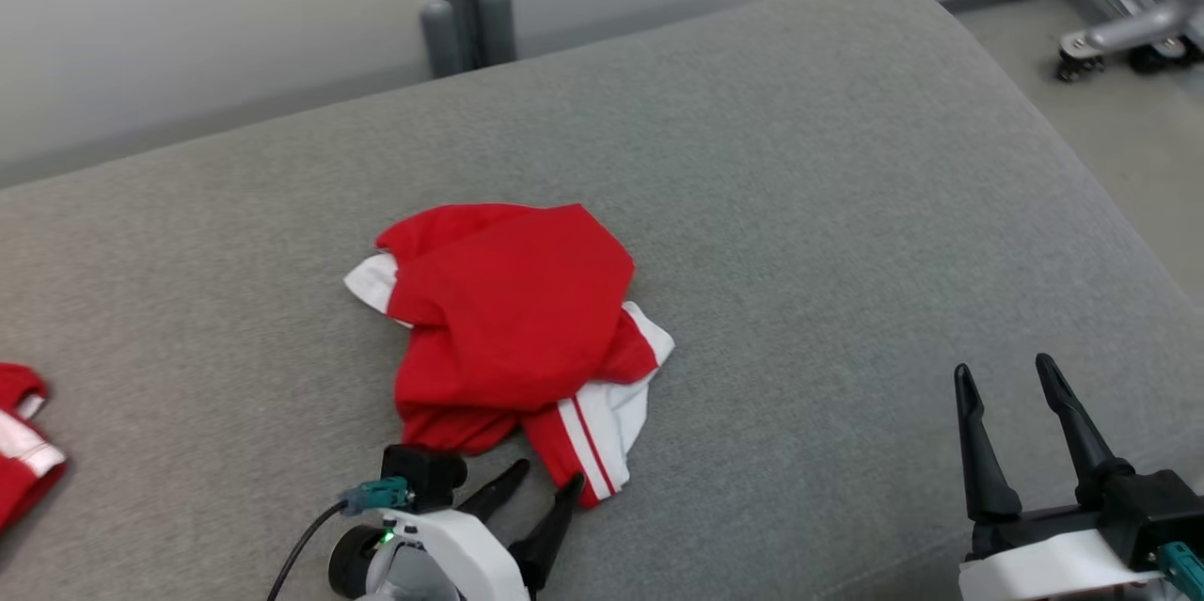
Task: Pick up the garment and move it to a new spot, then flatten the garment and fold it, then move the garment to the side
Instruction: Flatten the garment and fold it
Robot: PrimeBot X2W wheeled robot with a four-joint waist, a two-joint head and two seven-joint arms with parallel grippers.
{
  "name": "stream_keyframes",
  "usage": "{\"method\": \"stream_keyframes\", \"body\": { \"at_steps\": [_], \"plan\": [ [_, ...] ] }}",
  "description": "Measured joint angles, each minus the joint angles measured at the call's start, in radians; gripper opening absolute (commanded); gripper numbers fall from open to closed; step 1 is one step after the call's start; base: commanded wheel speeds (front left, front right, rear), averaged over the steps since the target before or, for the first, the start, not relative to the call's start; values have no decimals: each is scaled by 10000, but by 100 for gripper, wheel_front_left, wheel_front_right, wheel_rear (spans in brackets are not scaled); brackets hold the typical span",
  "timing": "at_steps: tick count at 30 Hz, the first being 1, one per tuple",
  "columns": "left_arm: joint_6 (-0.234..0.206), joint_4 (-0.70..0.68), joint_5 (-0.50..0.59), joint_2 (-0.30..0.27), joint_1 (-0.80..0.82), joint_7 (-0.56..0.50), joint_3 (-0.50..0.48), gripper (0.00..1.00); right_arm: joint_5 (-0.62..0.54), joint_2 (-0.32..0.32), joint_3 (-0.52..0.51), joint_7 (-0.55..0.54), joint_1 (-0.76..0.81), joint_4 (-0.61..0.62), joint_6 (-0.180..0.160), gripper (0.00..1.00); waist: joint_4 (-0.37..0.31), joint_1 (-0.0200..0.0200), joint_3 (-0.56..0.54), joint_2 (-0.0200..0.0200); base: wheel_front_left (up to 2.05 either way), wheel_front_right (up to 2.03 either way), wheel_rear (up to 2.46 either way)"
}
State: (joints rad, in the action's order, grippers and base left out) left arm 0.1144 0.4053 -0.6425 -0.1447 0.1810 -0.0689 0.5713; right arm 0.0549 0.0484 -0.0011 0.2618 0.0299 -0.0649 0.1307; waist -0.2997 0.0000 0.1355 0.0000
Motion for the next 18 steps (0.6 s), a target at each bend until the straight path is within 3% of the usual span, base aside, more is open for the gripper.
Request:
{"method": "stream_keyframes", "body": {
  "at_steps": [5,6,7,11,18],
  "plan": [
    [79,408,-723,265,361,63,-94,100,71,0,-69,0,-13,15,0,100,-472,0,449,0,0,0,0],
    [86,456,-736,249,468,8,-21,54,82,-2,-71,0,-22,15,0,100,-517,0,516,0,0,0,0],
    [92,527,-740,240,569,2,23,2,100,-2,-75,0,-39,15,0,100,-549,0,570,0,0,0,0],
    [123,527,-1133,389,1066,416,67,0,255,-2,-6,0,-168,-31,0,100,-530,0,613,0,0,0,0],
    [153,-1210,-1557,677,2415,1264,-205,0,412,-4,219,0,-257,-130,0,100,-463,0,355,0,0,0,0]
  ]
}}
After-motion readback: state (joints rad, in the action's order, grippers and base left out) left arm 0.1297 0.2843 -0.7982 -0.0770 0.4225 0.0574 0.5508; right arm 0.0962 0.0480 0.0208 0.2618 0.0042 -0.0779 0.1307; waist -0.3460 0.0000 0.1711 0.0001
